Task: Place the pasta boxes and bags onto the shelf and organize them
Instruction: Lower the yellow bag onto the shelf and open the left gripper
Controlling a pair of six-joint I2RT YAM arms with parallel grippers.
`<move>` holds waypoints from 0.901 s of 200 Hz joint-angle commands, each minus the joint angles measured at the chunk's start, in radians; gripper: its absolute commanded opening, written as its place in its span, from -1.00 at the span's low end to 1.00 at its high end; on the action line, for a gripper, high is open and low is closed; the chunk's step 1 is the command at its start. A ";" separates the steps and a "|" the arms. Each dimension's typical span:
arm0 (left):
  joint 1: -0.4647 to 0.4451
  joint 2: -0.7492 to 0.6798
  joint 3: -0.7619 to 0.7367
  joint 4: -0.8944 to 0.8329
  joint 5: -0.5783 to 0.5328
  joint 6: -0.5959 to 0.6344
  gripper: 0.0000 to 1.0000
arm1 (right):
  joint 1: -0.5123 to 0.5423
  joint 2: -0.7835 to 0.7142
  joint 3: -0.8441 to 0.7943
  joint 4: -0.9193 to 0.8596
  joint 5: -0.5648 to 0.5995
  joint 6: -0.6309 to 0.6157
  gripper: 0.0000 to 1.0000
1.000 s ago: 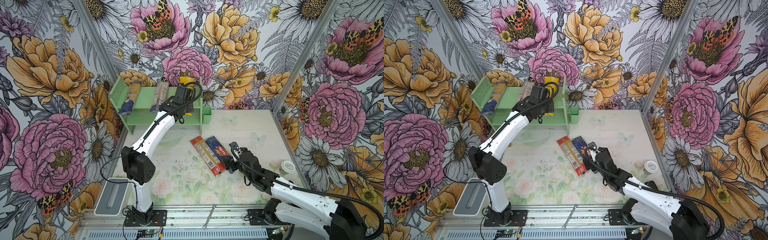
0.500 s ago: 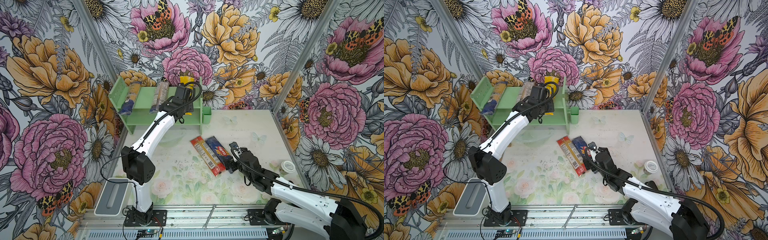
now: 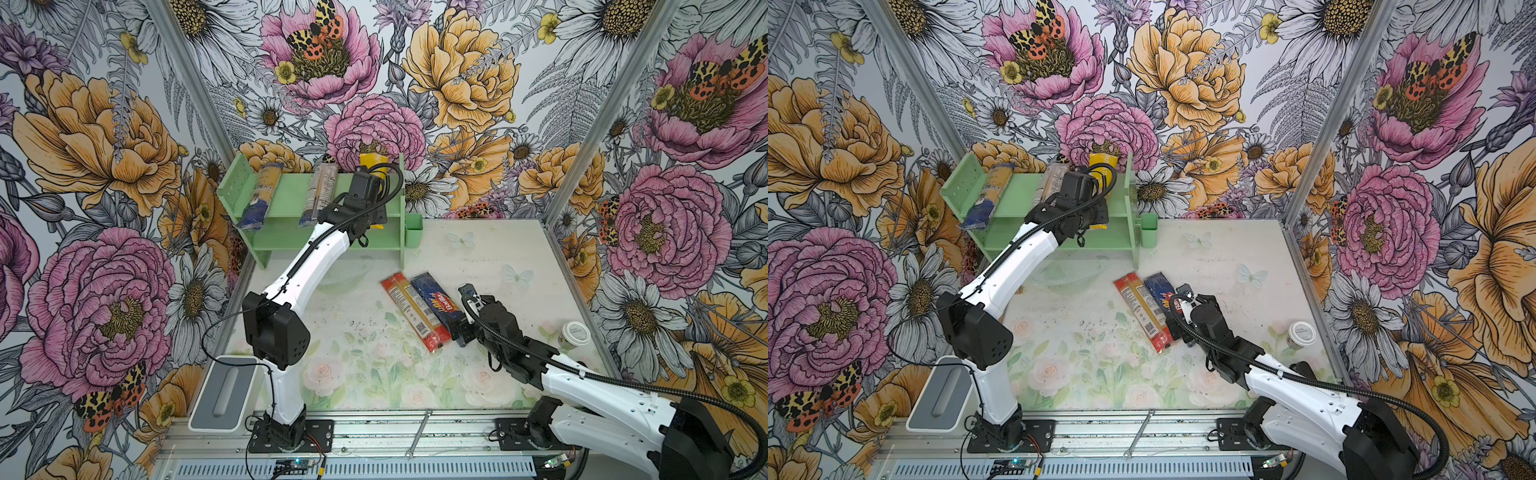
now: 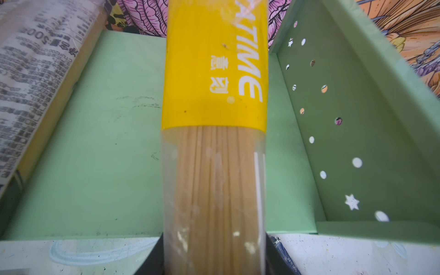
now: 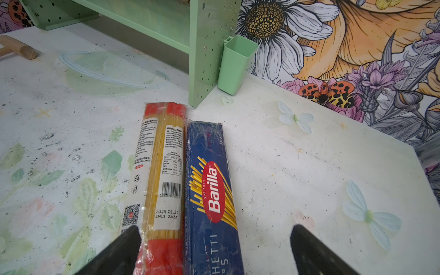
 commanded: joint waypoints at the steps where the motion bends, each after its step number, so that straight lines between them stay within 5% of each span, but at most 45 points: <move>1: 0.019 -0.030 -0.017 0.087 -0.006 -0.005 -0.12 | -0.004 -0.021 0.000 -0.004 0.007 0.001 0.99; 56: 0.021 -0.033 -0.029 0.088 -0.006 -0.003 -0.05 | -0.005 -0.020 0.004 -0.002 0.007 -0.004 0.99; 86: 0.020 -0.043 -0.037 0.088 -0.011 -0.004 0.24 | -0.004 -0.020 0.006 -0.002 0.004 -0.008 0.99; 139: 0.021 -0.057 -0.036 0.086 -0.009 0.008 0.30 | -0.005 -0.017 0.010 -0.002 0.002 -0.010 0.99; 148: 0.020 -0.062 -0.035 0.088 -0.009 0.007 0.44 | -0.005 -0.017 0.012 -0.002 0.001 -0.011 0.99; 155: 0.020 -0.062 -0.034 0.088 -0.006 0.010 0.95 | -0.006 -0.017 0.013 -0.002 0.001 -0.012 0.99; 180: 0.017 -0.104 -0.033 0.090 0.007 0.015 0.98 | -0.006 -0.013 0.016 -0.004 -0.001 -0.019 0.99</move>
